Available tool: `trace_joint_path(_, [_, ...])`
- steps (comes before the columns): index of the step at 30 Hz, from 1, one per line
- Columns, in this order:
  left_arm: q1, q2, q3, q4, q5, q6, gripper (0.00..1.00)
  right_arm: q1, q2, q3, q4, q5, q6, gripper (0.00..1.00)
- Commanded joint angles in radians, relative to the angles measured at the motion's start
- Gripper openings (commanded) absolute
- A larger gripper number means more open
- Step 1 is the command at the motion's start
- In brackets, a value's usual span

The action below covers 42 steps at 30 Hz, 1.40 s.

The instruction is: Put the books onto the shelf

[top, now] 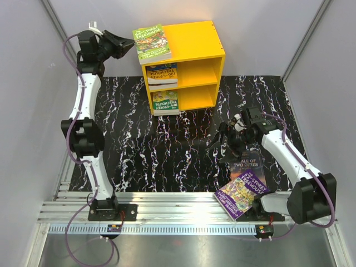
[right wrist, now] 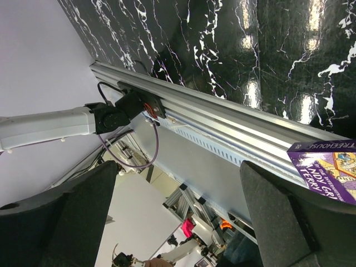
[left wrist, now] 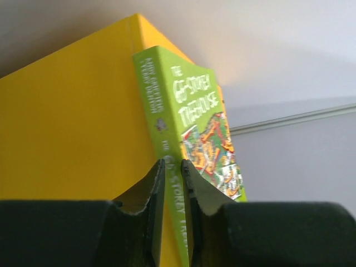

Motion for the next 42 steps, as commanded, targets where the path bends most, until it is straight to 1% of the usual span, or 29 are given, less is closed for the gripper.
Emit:
trace_joint_path(1, [-0.026, 0.037, 0.119, 0.089, 0.012, -0.011, 0.19, -0.019, 0.016, 0.054, -0.005, 0.005, -0.039, 1.0])
trace_joint_path(5, [-0.041, 0.094, 0.178, 0.095, 0.012, -0.027, 0.2, -0.033, 0.036, 0.069, -0.014, 0.003, -0.055, 1.0])
trace_joint_path(11, [-0.043, 0.12, 0.178, 0.136, 0.017, -0.066, 0.24, -0.048, 0.056, 0.082, -0.018, -0.004, -0.067, 1.0])
trace_joint_path(18, [-0.05, 0.178, 0.218, 0.158, 0.055, -0.101, 0.24, -0.051, 0.071, 0.067, 0.001, -0.02, -0.062, 1.0])
trace_joint_path(21, [-0.057, 0.186, 0.206, 0.222, 0.06, -0.15, 0.24, -0.051, 0.073, 0.053, 0.021, -0.033, -0.053, 1.0])
trace_joint_path(25, [-0.061, 0.223, 0.196, 0.355, 0.075, -0.273, 0.24, -0.051, 0.069, 0.043, 0.035, -0.041, -0.044, 1.0])
trace_joint_path(27, [-0.061, 0.226, 0.164, 0.427, 0.076, -0.331, 0.23, -0.051, 0.066, 0.042, 0.035, -0.043, -0.044, 1.0])
trace_joint_path(28, [-0.061, 0.226, 0.134, 0.529, 0.073, -0.4, 0.23, -0.05, 0.063, 0.042, 0.037, -0.041, -0.042, 1.0])
trace_joint_path(29, [-0.06, 0.227, 0.092, 0.57, 0.066, -0.428, 0.23, -0.053, 0.059, 0.042, 0.035, -0.04, -0.041, 1.0])
trace_joint_path(31, [-0.061, 0.227, 0.069, 0.625, 0.057, -0.468, 0.22, -0.051, 0.053, 0.042, 0.034, -0.038, -0.041, 1.0])
trace_joint_path(32, [-0.082, 0.229, 0.066, 0.627, 0.057, -0.469, 0.22, -0.051, 0.05, 0.042, 0.031, -0.037, -0.041, 1.0])
trace_joint_path(36, [-0.074, 0.197, 0.034, 0.664, 0.04, -0.478, 0.22, -0.053, 0.022, 0.039, 0.023, -0.03, -0.039, 1.0])
trace_joint_path(38, [-0.067, 0.178, 0.011, 0.725, 0.024, -0.518, 0.22, -0.053, 0.004, 0.037, 0.021, -0.026, -0.041, 1.0])
trace_joint_path(41, [-0.003, 0.12, -0.054, 0.826, 0.017, -0.57, 0.21, -0.064, -0.023, 0.069, -0.001, 0.017, -0.051, 1.0])
trace_joint_path(42, [0.011, 0.07, -0.099, 0.851, 0.018, -0.577, 0.21, -0.068, -0.039, 0.086, -0.006, 0.031, -0.056, 1.0])
